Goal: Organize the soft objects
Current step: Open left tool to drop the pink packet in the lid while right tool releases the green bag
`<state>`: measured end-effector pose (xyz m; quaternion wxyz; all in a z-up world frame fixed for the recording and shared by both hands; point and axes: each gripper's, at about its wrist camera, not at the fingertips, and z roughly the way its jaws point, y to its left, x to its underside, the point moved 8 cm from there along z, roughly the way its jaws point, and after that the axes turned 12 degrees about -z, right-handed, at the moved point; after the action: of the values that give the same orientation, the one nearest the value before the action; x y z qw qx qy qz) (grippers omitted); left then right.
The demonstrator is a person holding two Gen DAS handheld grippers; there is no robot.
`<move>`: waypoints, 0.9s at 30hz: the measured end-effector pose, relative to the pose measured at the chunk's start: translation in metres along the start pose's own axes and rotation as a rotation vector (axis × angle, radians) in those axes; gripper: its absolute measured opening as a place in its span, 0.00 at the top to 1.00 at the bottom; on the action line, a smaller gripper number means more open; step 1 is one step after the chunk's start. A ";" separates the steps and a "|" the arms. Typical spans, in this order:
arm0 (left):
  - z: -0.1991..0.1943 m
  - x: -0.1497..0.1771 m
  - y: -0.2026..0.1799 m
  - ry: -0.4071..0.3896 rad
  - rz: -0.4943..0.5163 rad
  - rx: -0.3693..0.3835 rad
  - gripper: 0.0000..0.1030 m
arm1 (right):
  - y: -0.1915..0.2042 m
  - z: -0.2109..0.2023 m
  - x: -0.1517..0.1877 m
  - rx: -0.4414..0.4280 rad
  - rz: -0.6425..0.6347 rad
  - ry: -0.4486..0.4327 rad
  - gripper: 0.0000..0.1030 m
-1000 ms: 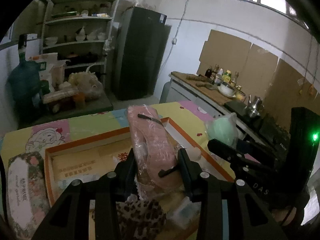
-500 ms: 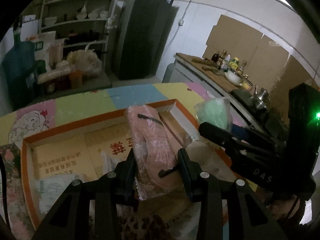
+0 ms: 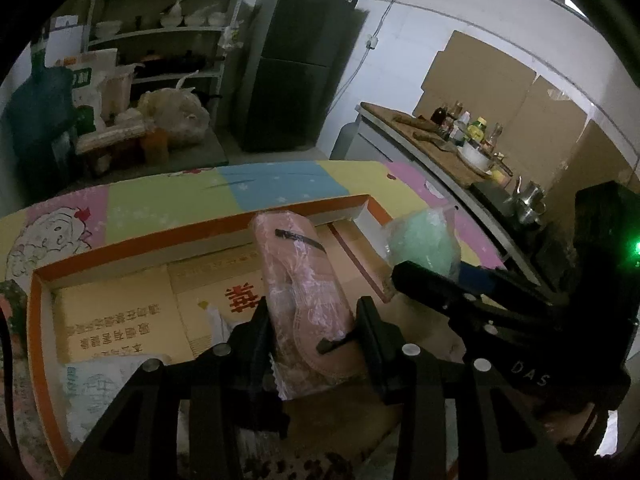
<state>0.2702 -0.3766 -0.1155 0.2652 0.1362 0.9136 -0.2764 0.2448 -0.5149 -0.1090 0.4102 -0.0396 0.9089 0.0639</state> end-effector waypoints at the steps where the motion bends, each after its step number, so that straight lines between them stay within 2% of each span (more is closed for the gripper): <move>1: 0.000 0.000 0.000 -0.001 -0.002 0.004 0.58 | -0.001 0.001 0.000 -0.007 0.004 -0.001 0.53; 3: -0.002 0.000 0.002 -0.007 -0.006 0.007 0.58 | 0.000 0.002 0.001 -0.021 0.008 -0.003 0.50; 5: -0.003 0.000 0.002 -0.007 -0.010 0.007 0.57 | 0.000 0.003 0.001 -0.041 0.018 -0.003 0.41; 9: -0.004 0.000 0.002 0.006 -0.011 0.015 0.54 | -0.001 -0.001 0.000 -0.047 0.028 -0.021 0.39; 14: -0.012 0.001 -0.001 -0.010 -0.011 0.021 0.36 | 0.000 -0.005 -0.002 -0.056 0.042 -0.042 0.35; 23: -0.049 0.008 -0.006 -0.078 0.022 -0.001 0.35 | 0.001 -0.028 -0.008 -0.086 0.075 -0.143 0.35; 27: -0.077 0.011 -0.006 -0.137 0.013 0.008 0.35 | 0.004 -0.039 -0.010 -0.094 0.077 -0.189 0.35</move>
<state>0.2277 -0.3362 -0.0645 0.3285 0.1238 0.8914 -0.2868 0.2219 -0.5162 -0.0761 0.4889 -0.0176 0.8631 0.1255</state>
